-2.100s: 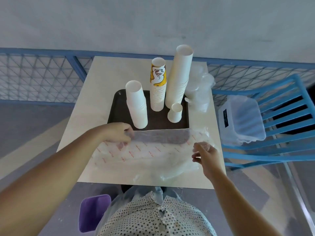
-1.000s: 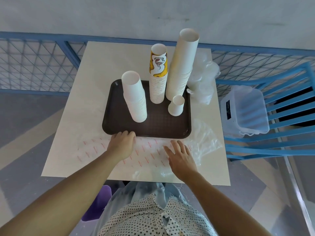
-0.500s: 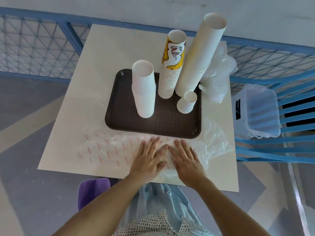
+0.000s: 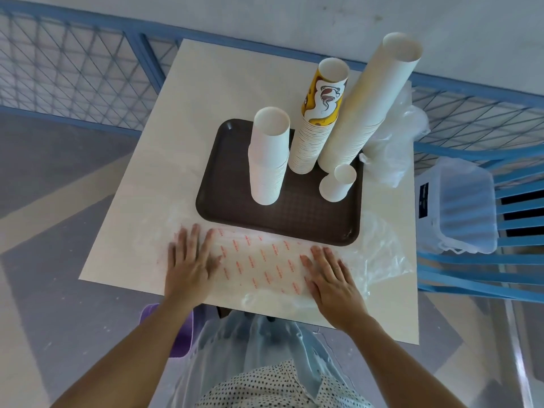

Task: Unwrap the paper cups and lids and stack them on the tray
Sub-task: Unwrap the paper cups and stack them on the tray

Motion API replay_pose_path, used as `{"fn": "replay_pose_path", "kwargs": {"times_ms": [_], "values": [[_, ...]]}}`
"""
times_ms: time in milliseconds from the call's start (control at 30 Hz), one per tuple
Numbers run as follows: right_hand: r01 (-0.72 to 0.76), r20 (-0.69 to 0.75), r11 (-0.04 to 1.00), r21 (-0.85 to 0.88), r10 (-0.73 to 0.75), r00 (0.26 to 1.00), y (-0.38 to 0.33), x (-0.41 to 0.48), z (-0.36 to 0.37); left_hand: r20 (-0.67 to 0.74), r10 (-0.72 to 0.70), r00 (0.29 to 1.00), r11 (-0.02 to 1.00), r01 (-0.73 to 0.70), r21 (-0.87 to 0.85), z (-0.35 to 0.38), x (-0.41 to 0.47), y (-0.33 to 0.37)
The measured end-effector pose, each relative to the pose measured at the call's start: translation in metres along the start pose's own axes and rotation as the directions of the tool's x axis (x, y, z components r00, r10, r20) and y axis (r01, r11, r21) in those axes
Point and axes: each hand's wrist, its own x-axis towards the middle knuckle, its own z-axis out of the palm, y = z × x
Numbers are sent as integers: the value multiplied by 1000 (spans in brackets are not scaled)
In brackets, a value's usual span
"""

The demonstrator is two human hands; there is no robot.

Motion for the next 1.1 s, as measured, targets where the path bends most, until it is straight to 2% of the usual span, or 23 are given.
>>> {"fn": "replay_pose_path", "kwargs": {"times_ms": [200, 300, 367, 467, 567, 667, 800, 967, 1033, 1100], "values": [[-36, 36, 996, 77, 33, 999, -4, 4, -6, 47, -135, 990, 990, 137, -35, -11, 11, 15], [-74, 27, 979, 188, 70, 997, -15, 6, -19, 36, -174, 984, 983, 175, -52, -25, 17, 19], [-25, -141, 956, 291, 68, 988, -24, 6, -35, -25, -185, 982, 979, 182, -95, -37, 18, 23], [101, -416, 928, 359, 62, 907, -38, 13, -64, -124, -186, 975, 962, 155, -225, -52, 20, 34], [160, -526, 862, 482, 139, 839, -64, 37, -114, -161, -169, 972, 901, 87, -424, -69, 31, 49], [170, -522, 780, 603, 223, 823, -90, 73, -168, -97, -144, 985, 776, 52, -629, -89, 49, 66], [176, -551, 767, 618, 262, 792, -109, 128, -217, 16, -60, 998, 724, 54, -688, -113, 79, 85], [110, -408, 728, 677, 246, 879, -121, 167, -242, 54, 67, 996, 658, -3, -753, -122, 109, 94], [68, -365, 719, 692, 267, 892, -121, 169, -242, 84, 85, 993, 621, 13, -784, -122, 118, 95], [26, -341, 714, 700, 302, 891, -118, 168, -242, 125, 89, 988, 625, 42, -779, -119, 127, 93]]}}
